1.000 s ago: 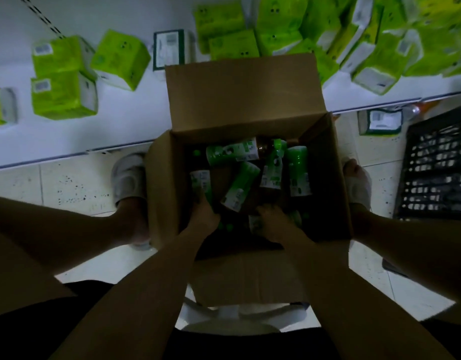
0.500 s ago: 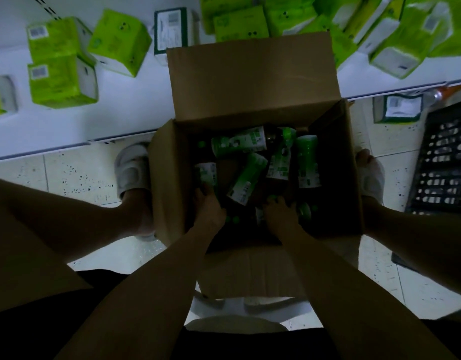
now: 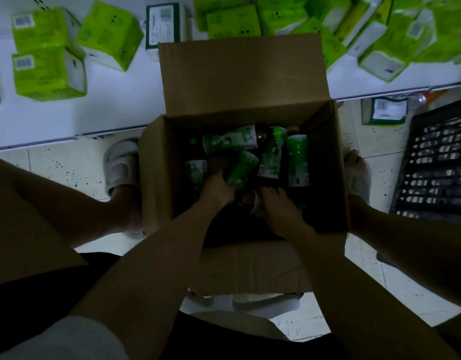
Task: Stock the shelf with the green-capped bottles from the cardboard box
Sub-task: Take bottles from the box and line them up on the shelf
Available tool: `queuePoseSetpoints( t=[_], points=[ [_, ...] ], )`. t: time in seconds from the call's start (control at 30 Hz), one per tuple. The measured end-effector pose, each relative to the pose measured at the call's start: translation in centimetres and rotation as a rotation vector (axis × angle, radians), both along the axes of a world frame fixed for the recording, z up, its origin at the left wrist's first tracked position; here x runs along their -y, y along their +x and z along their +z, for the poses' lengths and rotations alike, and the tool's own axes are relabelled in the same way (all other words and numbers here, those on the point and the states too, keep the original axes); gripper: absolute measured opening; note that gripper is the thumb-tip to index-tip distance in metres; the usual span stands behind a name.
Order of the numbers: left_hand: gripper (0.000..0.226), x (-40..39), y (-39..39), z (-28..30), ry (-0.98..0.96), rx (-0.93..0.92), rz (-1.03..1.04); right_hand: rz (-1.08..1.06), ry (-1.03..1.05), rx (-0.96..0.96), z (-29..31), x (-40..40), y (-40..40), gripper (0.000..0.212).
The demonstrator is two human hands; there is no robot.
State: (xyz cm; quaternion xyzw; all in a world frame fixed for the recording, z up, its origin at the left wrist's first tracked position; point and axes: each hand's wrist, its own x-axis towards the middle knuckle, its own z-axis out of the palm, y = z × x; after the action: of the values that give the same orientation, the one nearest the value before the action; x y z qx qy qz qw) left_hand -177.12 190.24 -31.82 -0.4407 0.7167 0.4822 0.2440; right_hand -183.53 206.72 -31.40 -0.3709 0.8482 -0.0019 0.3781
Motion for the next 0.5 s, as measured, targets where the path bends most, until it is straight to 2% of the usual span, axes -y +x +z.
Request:
queuePoseSetpoints(
  t=[0.1,0.2,0.27,0.37,0.5],
  points=[
    [0.046,0.1,-1.5,0.0,0.165,0.026,0.067,-0.117,-0.094,-0.022,-0.1,-1.2,-0.2,0.057],
    [0.054,0.7,-2.8,-0.6,0.238,0.037,0.186,-0.310,-0.222,0.054,-0.2,-1.6,-0.5,0.058],
    [0.059,1.1,-2.9,-1.4,0.233,0.056,0.188,-0.489,-0.323,0.124,-0.3,-1.9,-0.8,0.057],
    [0.053,-0.1,-1.7,-2.3,0.193,0.070,0.082,-0.869,-0.477,0.278,0.4,-2.6,-1.8,0.058],
    [0.077,-2.3,-0.6,-3.1,0.019,0.080,-0.056,-1.087,-0.500,0.252,1.0,-3.6,-2.8,0.060]
  ],
)
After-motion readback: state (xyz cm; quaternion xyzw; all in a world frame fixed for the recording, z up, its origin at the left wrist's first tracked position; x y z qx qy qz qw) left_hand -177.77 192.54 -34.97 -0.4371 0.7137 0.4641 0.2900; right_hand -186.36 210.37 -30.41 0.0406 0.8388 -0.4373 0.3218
